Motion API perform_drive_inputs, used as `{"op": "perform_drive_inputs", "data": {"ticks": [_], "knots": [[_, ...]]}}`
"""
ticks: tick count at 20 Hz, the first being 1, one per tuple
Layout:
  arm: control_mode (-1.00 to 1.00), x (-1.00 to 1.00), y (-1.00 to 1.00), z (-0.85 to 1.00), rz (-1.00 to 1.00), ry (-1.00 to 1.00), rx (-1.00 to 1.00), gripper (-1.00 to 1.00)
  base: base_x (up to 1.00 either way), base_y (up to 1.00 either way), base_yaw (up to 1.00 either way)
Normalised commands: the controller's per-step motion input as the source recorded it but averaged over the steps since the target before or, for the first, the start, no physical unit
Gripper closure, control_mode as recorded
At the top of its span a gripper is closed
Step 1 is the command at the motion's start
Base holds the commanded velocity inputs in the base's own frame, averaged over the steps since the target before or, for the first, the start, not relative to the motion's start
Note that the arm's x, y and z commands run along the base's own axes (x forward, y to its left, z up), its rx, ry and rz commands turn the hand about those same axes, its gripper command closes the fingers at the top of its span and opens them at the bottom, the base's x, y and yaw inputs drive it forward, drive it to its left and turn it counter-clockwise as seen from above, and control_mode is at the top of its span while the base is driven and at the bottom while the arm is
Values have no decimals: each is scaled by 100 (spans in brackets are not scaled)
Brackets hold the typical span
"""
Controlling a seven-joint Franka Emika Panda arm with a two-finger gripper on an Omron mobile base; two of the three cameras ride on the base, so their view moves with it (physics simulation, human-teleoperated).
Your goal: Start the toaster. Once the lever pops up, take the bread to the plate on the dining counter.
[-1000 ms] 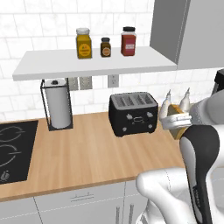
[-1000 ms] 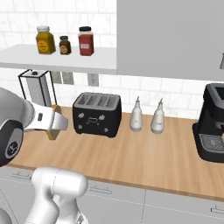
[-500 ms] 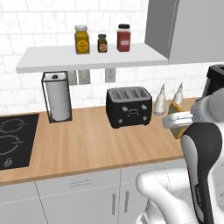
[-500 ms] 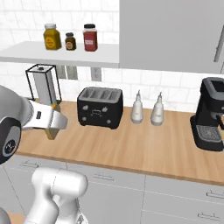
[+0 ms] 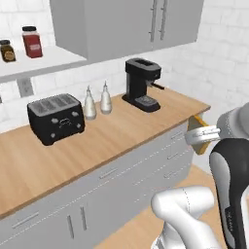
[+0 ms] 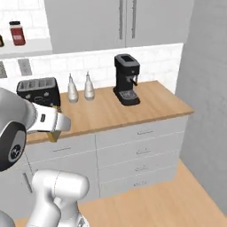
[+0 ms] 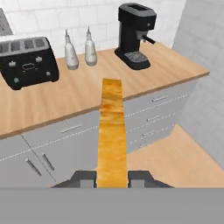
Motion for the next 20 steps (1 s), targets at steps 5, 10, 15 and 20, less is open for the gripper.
{"op": "perform_drive_inputs", "data": {"ticks": [5, 10, 15, 20], "knots": [[100, 0, 0, 0, 0, 0, 0, 100, -13, 0, -100], [100, 0, 0, 0, 0, 0, 0, 100, -10, 0, -100], [100, 0, 0, 0, 0, 0, 0, 100, -9, 0, -100], [100, 0, 0, 0, 0, 0, 0, 100, -9, 0, -100]]}}
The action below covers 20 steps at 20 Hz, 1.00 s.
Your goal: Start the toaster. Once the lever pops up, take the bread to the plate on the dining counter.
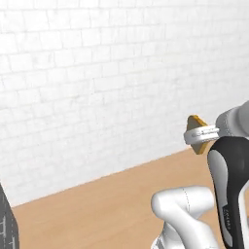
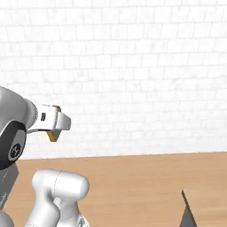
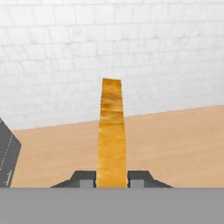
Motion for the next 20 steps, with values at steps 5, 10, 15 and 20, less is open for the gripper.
{"op": "perform_drive_inputs", "data": {"ticks": [5, 10, 15, 20], "knots": [[100, 0, 0, 0, 0, 0, 0, 100, -7, 0, -100], [100, 0, 0, 0, 0, 0, 0, 100, -6, 0, -100], [100, 0, 0, 0, 0, 0, 0, 100, -7, 0, -100], [100, 0, 0, 0, 0, 0, 0, 100, -3, 0, -99]]}}
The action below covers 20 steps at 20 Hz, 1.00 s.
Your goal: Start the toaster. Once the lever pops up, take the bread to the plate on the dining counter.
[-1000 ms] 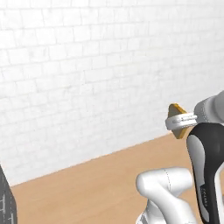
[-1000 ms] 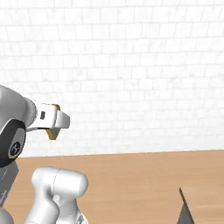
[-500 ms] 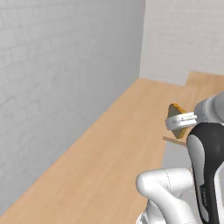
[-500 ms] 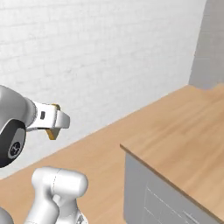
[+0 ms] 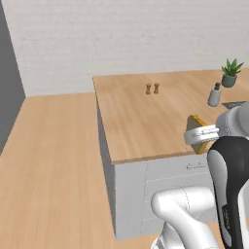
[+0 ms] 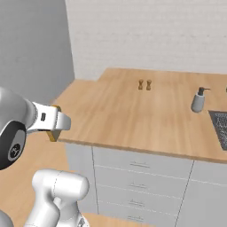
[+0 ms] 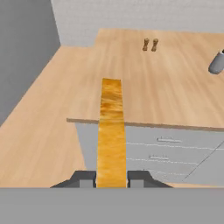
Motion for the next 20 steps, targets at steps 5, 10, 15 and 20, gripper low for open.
{"op": "perform_drive_inputs", "data": {"ticks": [5, 10, 15, 20], "knots": [[100, 0, 0, 0, 0, 0, 0, 100, 0, 1, -92], [100, 0, 0, 0, 0, 0, 0, 100, 0, 21, -73], [100, 0, 0, 0, 0, 0, 0, 100, 0, 67, -43], [100, 0, 0, 0, 0, 0, 0, 100, -13, 99, -29]]}}
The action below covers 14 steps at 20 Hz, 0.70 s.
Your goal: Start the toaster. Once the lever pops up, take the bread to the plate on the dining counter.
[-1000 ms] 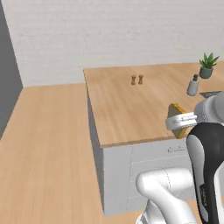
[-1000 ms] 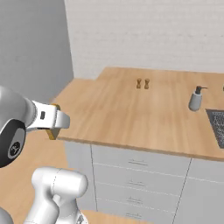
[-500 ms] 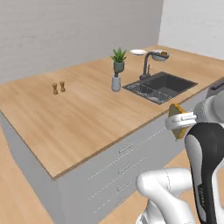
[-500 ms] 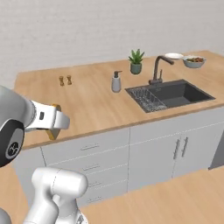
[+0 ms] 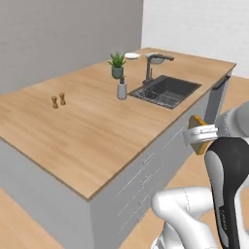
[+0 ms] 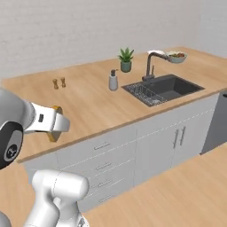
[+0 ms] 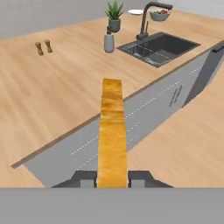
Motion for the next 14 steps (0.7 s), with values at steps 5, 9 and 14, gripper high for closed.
{"op": "perform_drive_inputs", "data": {"ticks": [5, 9, 14], "knots": [[100, 0, 0, 0, 0, 0, 0, 100, -5, 100, -20], [100, 0, 0, 0, 0, 0, 0, 100, 0, 100, -20], [100, 0, 0, 0, 0, 0, 0, 100, 0, 100, -30]]}}
